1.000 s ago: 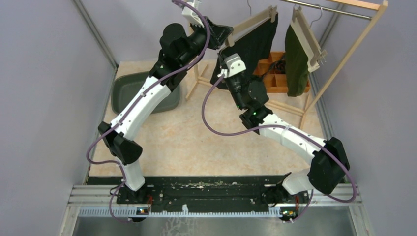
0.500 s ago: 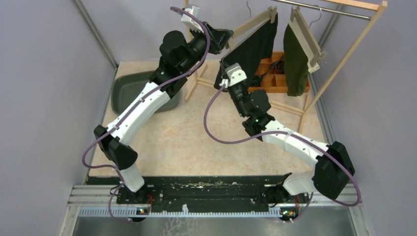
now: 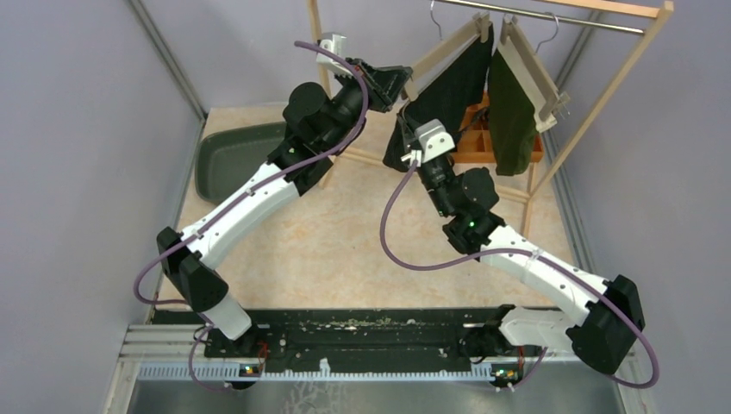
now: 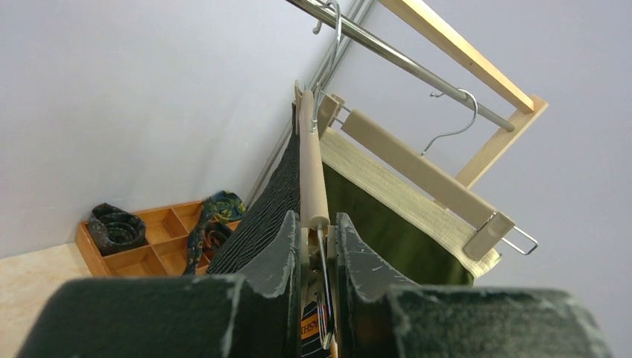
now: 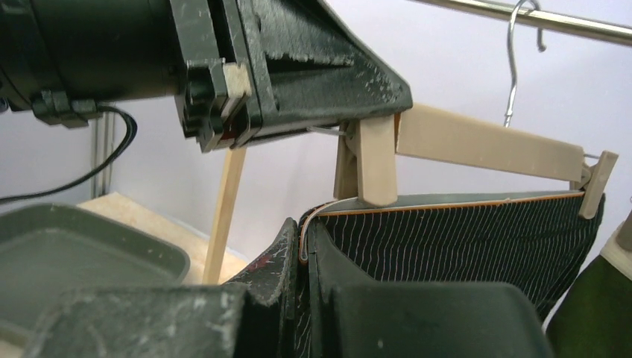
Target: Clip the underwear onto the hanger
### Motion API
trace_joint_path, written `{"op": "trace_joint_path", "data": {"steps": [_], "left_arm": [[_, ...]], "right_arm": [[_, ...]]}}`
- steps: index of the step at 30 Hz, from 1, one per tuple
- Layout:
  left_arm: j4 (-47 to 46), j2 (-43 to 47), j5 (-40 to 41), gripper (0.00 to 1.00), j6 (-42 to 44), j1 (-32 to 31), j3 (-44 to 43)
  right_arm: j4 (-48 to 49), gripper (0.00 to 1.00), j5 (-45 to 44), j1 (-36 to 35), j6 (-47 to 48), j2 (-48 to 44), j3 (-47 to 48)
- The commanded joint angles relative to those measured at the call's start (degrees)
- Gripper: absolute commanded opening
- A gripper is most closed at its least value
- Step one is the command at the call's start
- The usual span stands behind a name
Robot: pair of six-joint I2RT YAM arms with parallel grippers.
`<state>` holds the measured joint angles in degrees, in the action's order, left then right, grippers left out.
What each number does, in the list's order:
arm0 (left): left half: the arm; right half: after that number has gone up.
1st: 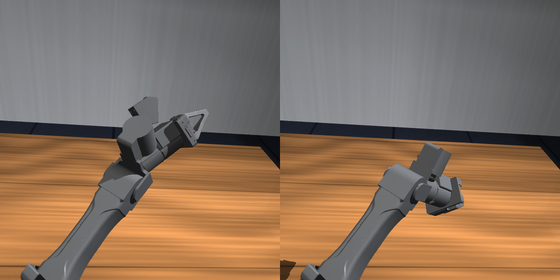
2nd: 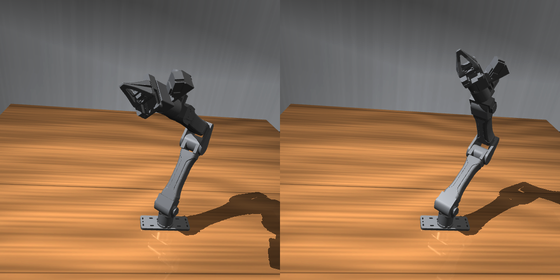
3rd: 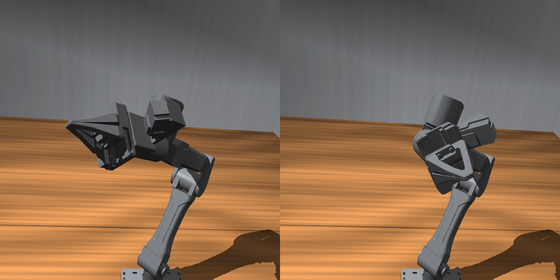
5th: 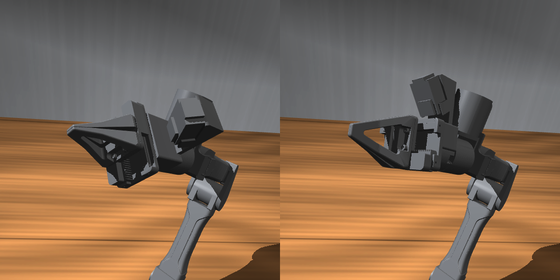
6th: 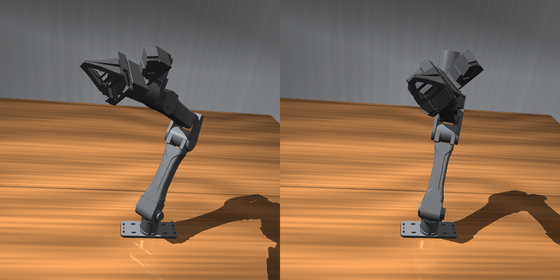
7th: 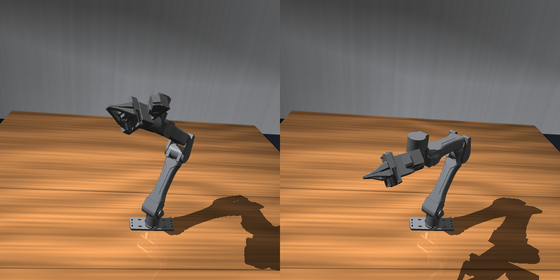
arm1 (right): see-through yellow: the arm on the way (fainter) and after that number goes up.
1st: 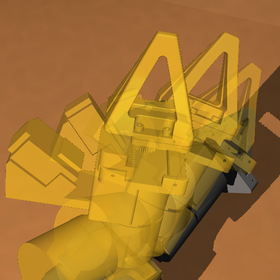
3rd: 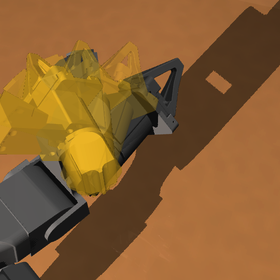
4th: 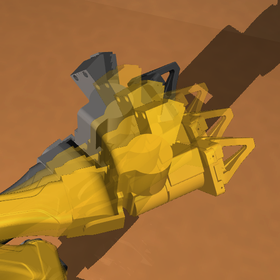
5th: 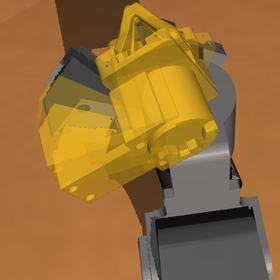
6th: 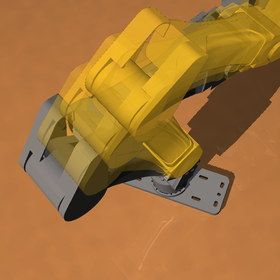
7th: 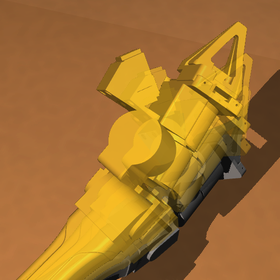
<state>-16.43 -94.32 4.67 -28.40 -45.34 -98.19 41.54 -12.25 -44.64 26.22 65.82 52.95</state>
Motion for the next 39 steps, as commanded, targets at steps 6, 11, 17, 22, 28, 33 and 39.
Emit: {"op": "trace_joint_path", "data": {"steps": [6,11,17,22,28,33,39], "left_arm": [[-2.42,-1.92,0.05,0.00,-2.39,-1.25,-4.12],[-2.09,-2.66,0.68,0.00,-2.58,-2.04,-5.44],[-1.37,-2.71,1.37,0.00,-2.12,-2.32,-5.57],[-0.63,-2.55,1.61,0.00,-1.97,-2.45,-5.71],[-0.38,-2.68,2.00,0.00,-1.41,-2.46,-5.39],[-0.19,-2.55,2.58,0.00,-1.03,-2.55,-5.01],[0.42,-2.49,2.93,0.00,-0.41,-2.62,-4.83]], "right_arm": [[-5.10,0.00,3.42,-1.89,-1.27,-3.63,0.68],[-6.13,0.00,3.58,-1.85,-1.13,-4.81,0.14],[-8.07,0.00,3.91,-1.85,-1.26,-6.12,0.62],[-9.69,0.00,4.75,-1.86,-1.56,-5.98,1.51],[-10.12,0.00,5.63,-1.90,-2.08,-5.21,2.43],[-10.22,0.00,6.45,-1.85,-2.74,-4.36,3.27],[-10.19,0.00,7.54,-1.85,-3.43,-3.14,4.83]]}}
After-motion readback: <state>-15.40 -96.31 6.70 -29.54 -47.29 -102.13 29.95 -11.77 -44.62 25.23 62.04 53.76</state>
